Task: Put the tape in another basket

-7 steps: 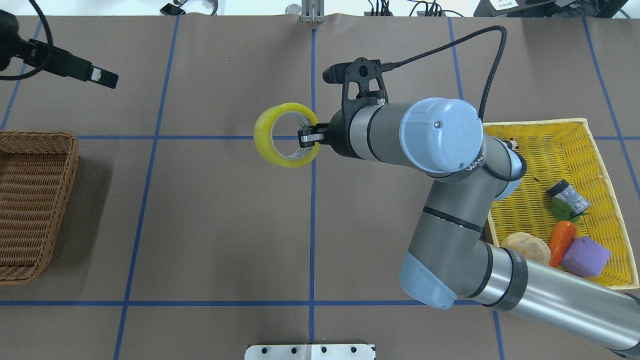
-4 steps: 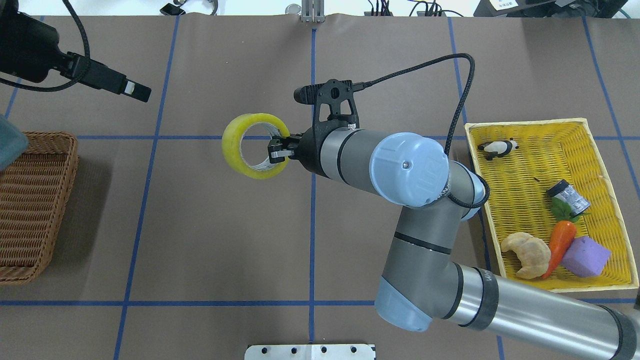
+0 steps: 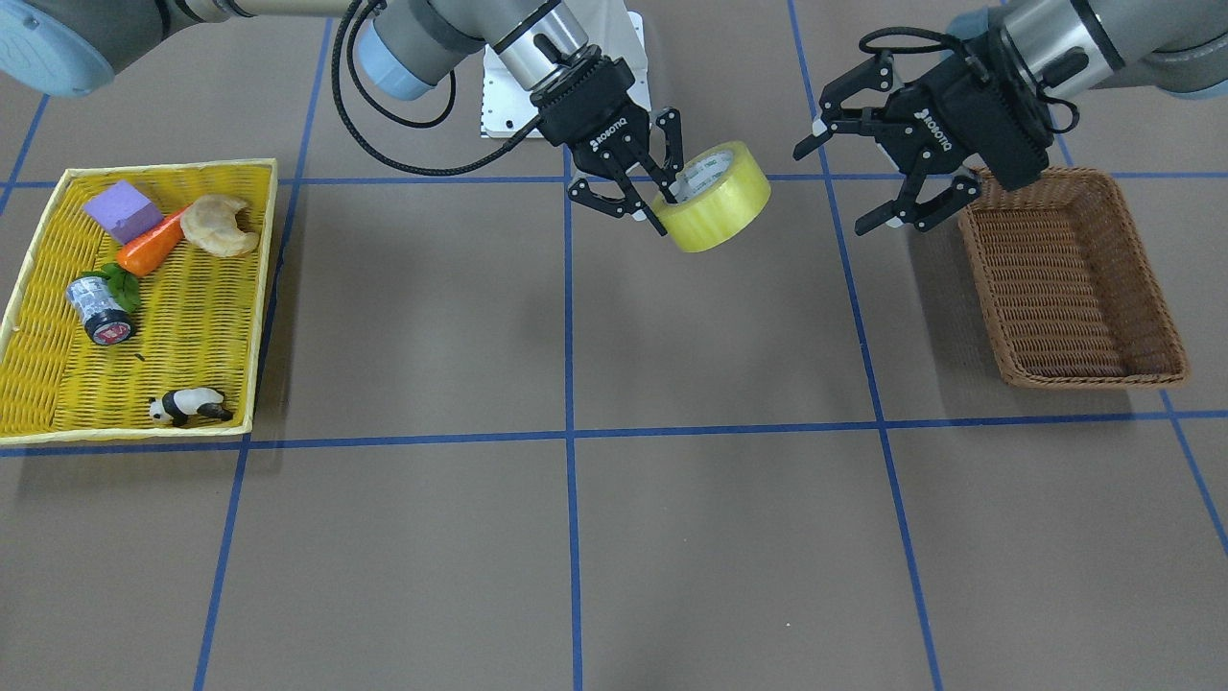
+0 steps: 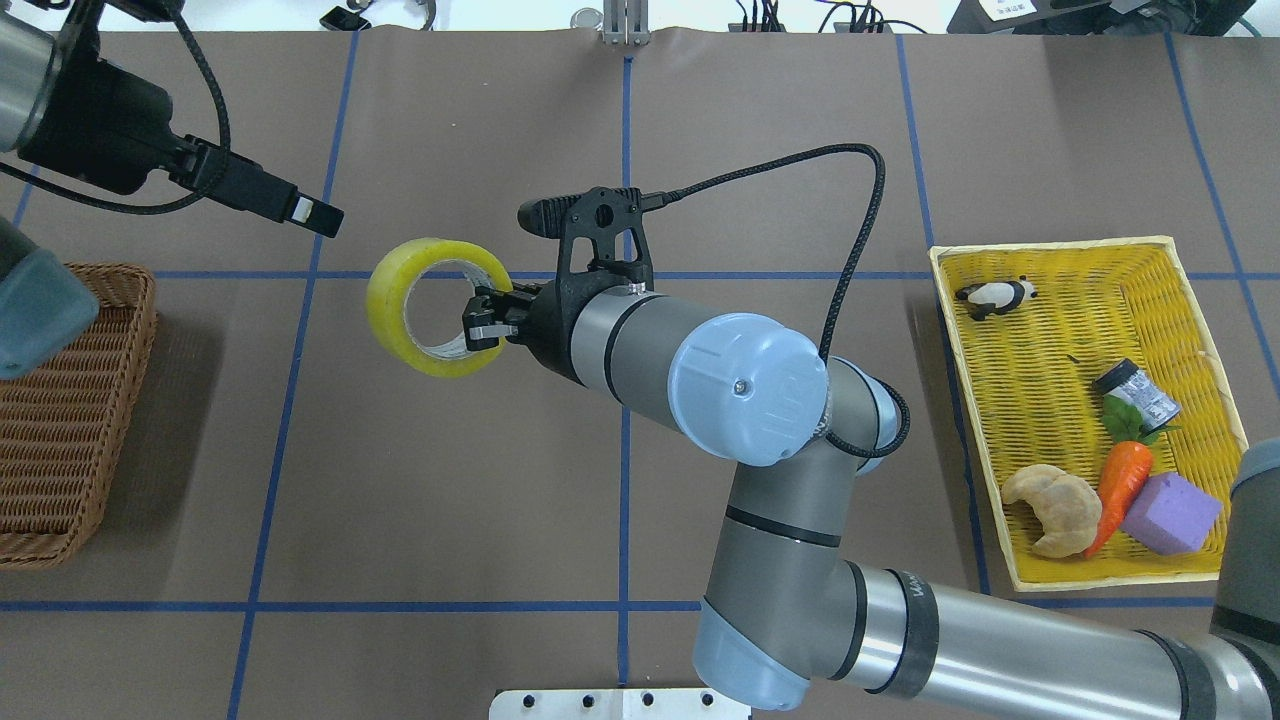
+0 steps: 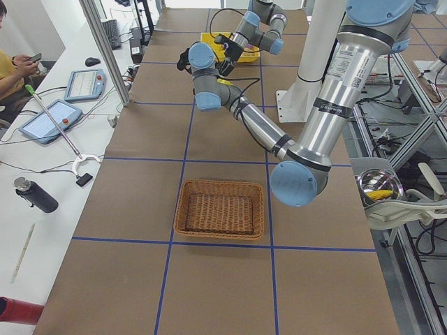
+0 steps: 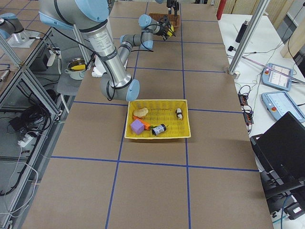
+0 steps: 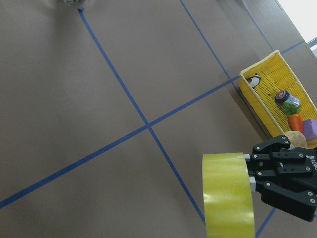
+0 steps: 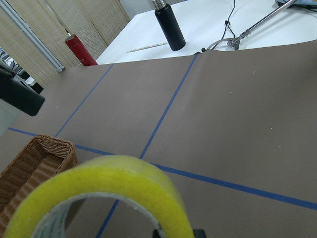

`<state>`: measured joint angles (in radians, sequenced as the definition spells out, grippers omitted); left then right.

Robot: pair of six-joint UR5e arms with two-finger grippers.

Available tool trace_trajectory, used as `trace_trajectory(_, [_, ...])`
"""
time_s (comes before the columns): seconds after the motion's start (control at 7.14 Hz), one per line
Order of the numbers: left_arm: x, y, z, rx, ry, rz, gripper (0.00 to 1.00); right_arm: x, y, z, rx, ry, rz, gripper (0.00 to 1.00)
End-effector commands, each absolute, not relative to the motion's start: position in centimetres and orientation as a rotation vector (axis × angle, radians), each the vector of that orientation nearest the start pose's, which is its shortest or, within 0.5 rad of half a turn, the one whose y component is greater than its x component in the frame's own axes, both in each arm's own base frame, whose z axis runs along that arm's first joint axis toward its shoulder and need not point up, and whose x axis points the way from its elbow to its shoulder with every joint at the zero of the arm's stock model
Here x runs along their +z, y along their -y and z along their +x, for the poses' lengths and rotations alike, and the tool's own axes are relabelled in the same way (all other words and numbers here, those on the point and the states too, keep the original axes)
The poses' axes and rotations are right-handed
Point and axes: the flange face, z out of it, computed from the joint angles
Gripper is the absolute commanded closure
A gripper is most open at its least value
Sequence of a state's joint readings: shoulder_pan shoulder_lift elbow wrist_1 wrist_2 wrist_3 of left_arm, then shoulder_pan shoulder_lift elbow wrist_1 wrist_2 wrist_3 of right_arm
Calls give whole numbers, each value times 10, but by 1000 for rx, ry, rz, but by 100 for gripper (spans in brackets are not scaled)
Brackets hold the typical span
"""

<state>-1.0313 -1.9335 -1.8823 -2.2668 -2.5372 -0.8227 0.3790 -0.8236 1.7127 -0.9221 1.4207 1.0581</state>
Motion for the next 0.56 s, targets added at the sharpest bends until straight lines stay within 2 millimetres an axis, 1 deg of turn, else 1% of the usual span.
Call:
trace_trajectory(0.0, [226,478,237,447,-1404,455,1,59,375,-550,28,1339,768,100])
trace_trajectory(0.14, [226,477,240,452,-1406,451,1,55,374,-550,27,1344,769,100])
trace_trajectory(0.42, [226,476,242,456,-1407,447,1,53,374,-550,28,1347,770,100])
